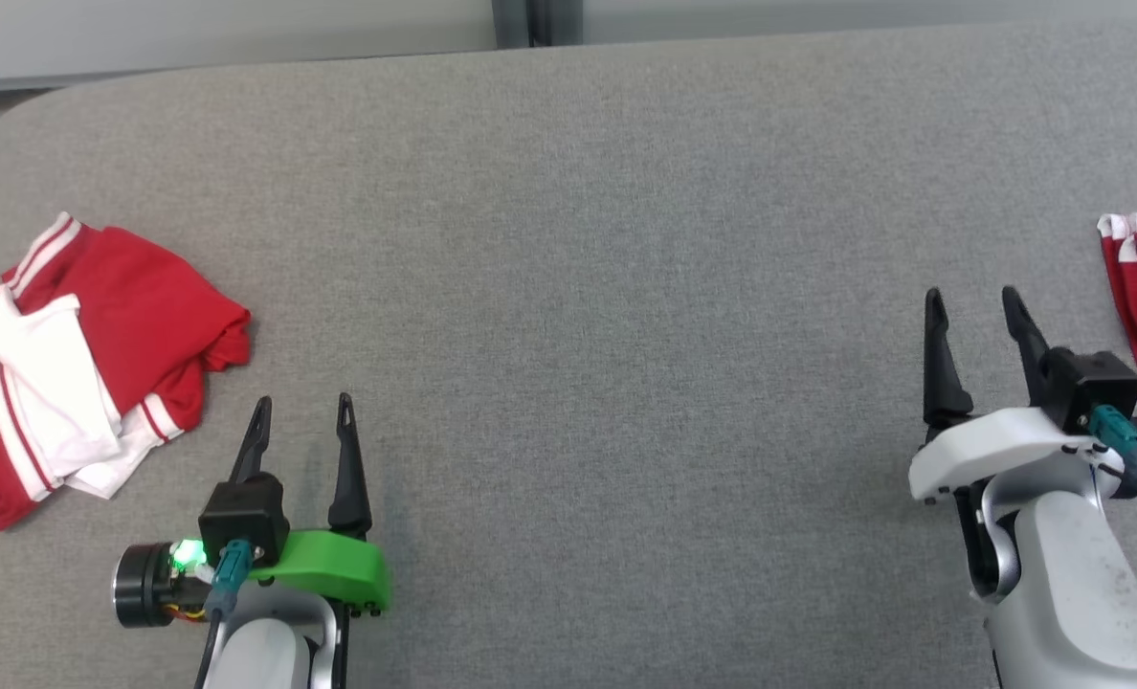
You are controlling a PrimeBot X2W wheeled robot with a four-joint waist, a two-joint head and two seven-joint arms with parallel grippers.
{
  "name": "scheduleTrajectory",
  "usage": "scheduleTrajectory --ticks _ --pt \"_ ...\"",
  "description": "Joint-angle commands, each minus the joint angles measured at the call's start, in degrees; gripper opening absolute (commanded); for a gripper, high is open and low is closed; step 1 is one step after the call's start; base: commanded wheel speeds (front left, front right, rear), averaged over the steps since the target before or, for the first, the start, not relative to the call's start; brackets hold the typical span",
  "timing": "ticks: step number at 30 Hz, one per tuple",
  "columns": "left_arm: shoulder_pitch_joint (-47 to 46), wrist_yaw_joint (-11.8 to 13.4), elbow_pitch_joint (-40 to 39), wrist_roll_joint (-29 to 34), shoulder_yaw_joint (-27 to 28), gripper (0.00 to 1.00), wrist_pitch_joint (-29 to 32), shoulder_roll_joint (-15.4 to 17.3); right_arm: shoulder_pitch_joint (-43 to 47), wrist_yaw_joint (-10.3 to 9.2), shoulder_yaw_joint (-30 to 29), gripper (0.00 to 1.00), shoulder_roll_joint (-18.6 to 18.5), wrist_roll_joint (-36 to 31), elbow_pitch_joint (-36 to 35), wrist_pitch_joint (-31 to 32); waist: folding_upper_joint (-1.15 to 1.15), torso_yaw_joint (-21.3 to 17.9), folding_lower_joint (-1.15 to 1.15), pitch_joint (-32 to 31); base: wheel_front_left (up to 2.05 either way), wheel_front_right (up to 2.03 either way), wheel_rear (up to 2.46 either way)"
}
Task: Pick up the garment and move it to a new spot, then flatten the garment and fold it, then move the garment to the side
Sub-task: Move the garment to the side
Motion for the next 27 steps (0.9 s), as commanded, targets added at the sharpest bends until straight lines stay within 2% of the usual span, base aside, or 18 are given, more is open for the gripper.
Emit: scheduleTrajectory --ticks 1,9,13,27 --pt "1.3 0.1 0.3 -0.2 0.5 1.00 0.1 0.3 1.6 -0.09 0.7 1.00 -0.1 0.4 0.2 -0.2 0.00 1.6 0.00 -4.3 0.00 0.00 0.00" --pt "4.9 -0.2 1.1 0.1 2.2 1.00 0.1 0.3 6.3 -0.09 4.8 1.00 0.1 6.3 1.6 -0.2 0.00 2.2 0.00 -10.2 0.00 0.00 0.00" --pt "6.6 -0.1 1.5 0.4 3.0 1.00 0.1 0.3 7.5 -0.09 5.9 1.00 0.0 7.1 2.0 -0.2 0.00 1.9 0.00 -12.2 0.00 0.00 0.00" --pt "7.6 -0.1 1.7 0.3 4.3 1.00 0.1 0.3 8.1 -0.09 7.2 1.00 0.1 8.2 2.3 -0.2 0.00 1.8 0.00 -12.8 0.00 0.00 0.00"
